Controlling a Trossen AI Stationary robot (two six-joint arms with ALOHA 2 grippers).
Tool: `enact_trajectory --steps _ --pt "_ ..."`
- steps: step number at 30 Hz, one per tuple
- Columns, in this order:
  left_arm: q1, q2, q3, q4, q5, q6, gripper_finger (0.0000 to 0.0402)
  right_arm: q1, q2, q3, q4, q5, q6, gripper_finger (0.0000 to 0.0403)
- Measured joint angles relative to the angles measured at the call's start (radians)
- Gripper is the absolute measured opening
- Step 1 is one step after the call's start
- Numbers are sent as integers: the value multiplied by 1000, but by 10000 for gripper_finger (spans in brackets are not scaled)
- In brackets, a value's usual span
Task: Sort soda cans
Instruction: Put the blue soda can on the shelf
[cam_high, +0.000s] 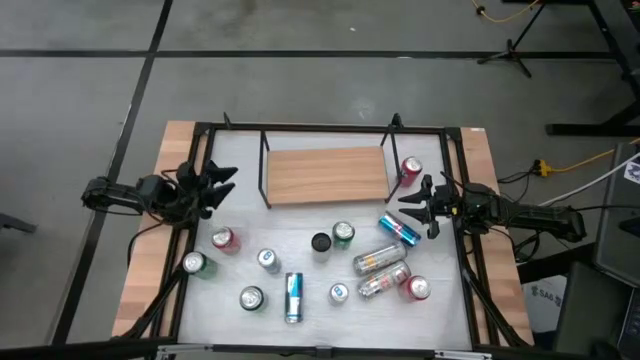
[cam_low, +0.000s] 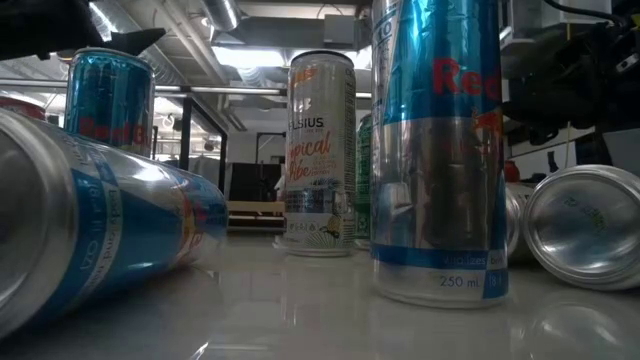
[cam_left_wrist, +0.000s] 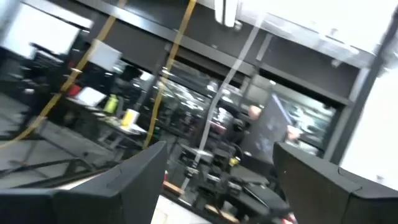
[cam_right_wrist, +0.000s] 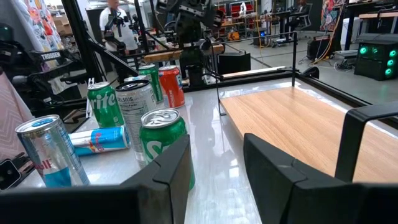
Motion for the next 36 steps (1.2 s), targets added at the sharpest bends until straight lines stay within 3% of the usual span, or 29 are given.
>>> enact_trajectory --steps 6,13,23,29,36 --pt "0 146 18 50 -47 -87 284 0 0 0 0 0 0 138" --pt "0 375 183 -14 -45 -113 284 0 0 0 0 0 0 138" --pt "0 669 598 -602 -20 -323 284 0 0 0 -1 0 0 138" --pt "0 830 848 -945 89 -532 284 0 0 0 -1 0 0 138" --pt "-10 1010 1052 -1263 255 -787 284 0 0 0 -1 0 0 138"
